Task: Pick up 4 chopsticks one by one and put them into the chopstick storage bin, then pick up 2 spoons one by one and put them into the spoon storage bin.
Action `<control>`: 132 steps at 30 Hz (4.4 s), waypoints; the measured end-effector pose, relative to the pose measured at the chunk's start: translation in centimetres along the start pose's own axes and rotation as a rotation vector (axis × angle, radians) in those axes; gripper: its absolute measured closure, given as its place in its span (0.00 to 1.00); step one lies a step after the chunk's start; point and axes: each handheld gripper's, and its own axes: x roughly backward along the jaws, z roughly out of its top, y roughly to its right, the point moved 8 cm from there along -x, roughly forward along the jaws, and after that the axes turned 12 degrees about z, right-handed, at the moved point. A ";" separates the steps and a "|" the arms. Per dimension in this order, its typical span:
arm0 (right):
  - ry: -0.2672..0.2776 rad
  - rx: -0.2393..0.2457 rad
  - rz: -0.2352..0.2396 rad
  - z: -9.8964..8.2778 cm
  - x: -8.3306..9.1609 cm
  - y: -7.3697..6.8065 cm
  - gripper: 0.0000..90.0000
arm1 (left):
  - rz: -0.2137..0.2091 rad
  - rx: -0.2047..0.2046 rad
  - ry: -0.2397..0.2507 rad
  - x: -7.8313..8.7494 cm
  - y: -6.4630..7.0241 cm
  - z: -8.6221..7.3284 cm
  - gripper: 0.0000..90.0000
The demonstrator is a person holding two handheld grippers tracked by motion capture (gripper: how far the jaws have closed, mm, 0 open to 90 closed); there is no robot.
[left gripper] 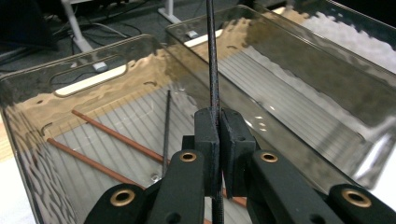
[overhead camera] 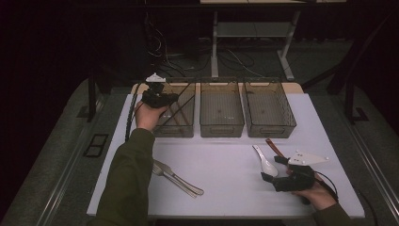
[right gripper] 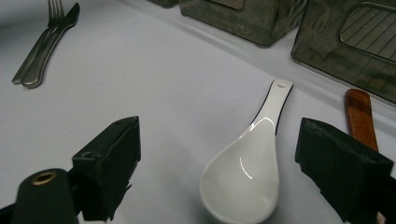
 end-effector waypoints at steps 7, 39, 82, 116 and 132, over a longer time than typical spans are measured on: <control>0.003 0.001 0.002 0.0 0.1 0.0 0.16 | 0.067 0.031 -0.070 -1.9 -2.0 -1.5 0.95; 0.003 -0.001 -0.001 0.0 0.0 0.2 0.16 | -0.009 0.012 -0.041 -1.0 -0.3 -1.3 0.38; -0.003 0.028 0.008 0.0 0.1 -0.3 0.16 | -0.216 -0.133 0.062 10.8 11.1 -9.7 0.00; -0.034 -0.006 -0.047 1.5 3.0 1.8 0.14 | -0.246 -0.142 0.003 11.5 12.2 -17.5 0.00; -0.081 -0.037 -0.112 1.0 4.7 4.3 0.16 | -0.246 -0.141 0.020 11.7 12.0 -17.4 0.00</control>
